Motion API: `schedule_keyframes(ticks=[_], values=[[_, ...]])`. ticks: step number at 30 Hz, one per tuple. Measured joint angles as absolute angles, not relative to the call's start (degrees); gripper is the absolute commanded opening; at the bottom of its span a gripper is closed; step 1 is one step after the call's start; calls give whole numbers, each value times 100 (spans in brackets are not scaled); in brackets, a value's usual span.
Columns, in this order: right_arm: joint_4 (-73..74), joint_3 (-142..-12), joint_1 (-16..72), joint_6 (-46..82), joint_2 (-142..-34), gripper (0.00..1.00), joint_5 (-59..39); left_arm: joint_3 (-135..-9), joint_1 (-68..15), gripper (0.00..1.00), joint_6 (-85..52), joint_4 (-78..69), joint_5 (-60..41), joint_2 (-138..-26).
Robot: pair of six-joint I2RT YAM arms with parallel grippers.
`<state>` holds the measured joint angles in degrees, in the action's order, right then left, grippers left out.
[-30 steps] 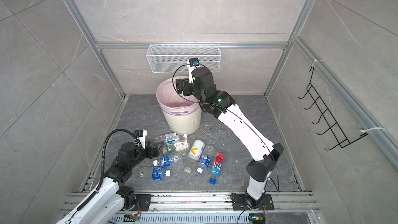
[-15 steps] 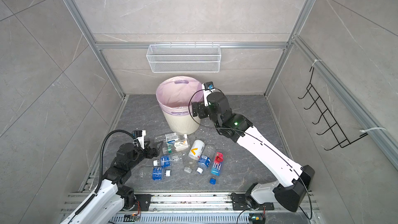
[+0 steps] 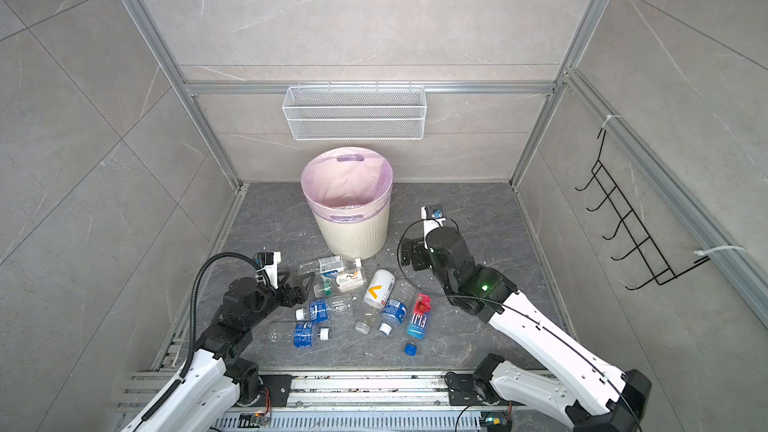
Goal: Throw the plastic bottles in the bin
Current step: 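Draw the right gripper back toward the bottle cluster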
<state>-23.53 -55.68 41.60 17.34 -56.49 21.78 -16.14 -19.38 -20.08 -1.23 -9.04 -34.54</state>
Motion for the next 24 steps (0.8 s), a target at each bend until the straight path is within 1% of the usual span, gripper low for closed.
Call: schedule_keyframes(ticks=[7,24], values=[[-2377,-4552,4160,2093,-4930,99,2329,-1614,-2346,97,-1885,12,-642,-3457],[-1979,-3033,4160,2379,-3826,99,2495,-1614,-2792,97,-1710,84,-154,-3813]])
